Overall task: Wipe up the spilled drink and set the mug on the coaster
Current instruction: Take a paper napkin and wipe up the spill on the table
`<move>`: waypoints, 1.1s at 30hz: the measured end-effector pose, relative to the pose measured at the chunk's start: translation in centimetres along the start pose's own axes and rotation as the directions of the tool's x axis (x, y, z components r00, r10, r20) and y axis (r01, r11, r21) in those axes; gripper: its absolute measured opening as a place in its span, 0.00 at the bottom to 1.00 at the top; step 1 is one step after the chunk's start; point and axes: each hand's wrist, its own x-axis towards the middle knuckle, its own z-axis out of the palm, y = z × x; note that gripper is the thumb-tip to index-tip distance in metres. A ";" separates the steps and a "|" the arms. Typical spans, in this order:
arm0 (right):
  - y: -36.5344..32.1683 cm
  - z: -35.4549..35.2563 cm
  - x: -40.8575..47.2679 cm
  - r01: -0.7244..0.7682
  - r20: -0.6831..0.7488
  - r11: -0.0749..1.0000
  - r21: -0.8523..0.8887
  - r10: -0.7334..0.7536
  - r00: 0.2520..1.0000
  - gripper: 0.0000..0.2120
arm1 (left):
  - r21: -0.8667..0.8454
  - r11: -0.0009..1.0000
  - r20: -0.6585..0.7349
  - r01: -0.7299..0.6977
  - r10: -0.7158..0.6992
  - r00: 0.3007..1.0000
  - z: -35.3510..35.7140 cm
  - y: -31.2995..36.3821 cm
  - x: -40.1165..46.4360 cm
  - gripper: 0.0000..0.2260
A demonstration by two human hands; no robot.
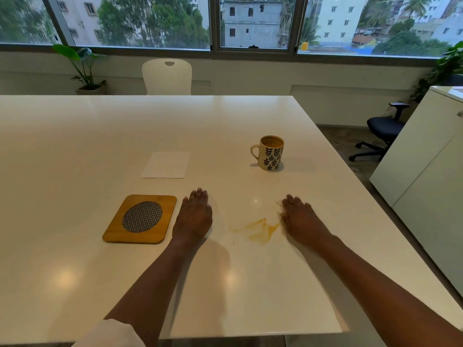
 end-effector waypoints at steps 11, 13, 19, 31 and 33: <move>-5.5 2.1 -4.7 0.056 0.151 0.998 0.042 -0.062 0.987 0.36 | 0.041 0.999 -0.016 -0.017 0.018 1.000 -0.1 0.0 -0.1 0.23; -7.7 2.6 -5.5 0.119 0.166 0.991 0.061 -0.127 0.978 0.38 | 0.010 1.000 -0.024 -0.016 0.016 1.000 -0.2 0.1 -0.2 0.23; -13.1 3.8 -4.5 0.270 0.198 0.961 0.055 -0.276 0.941 0.38 | -0.179 0.984 -0.024 -0.005 0.001 1.000 -0.4 -0.2 -0.1 0.23; -0.5 0.9 2.3 -0.003 0.158 0.999 -0.039 0.009 0.987 0.34 | -0.278 0.961 -0.064 0.012 -0.032 0.997 -0.6 -0.2 -0.1 0.21; 1.1 0.2 2.8 -0.022 0.170 0.997 -0.072 0.034 0.985 0.32 | -0.273 0.962 -0.069 0.005 -0.025 0.997 -0.6 -0.1 -0.1 0.21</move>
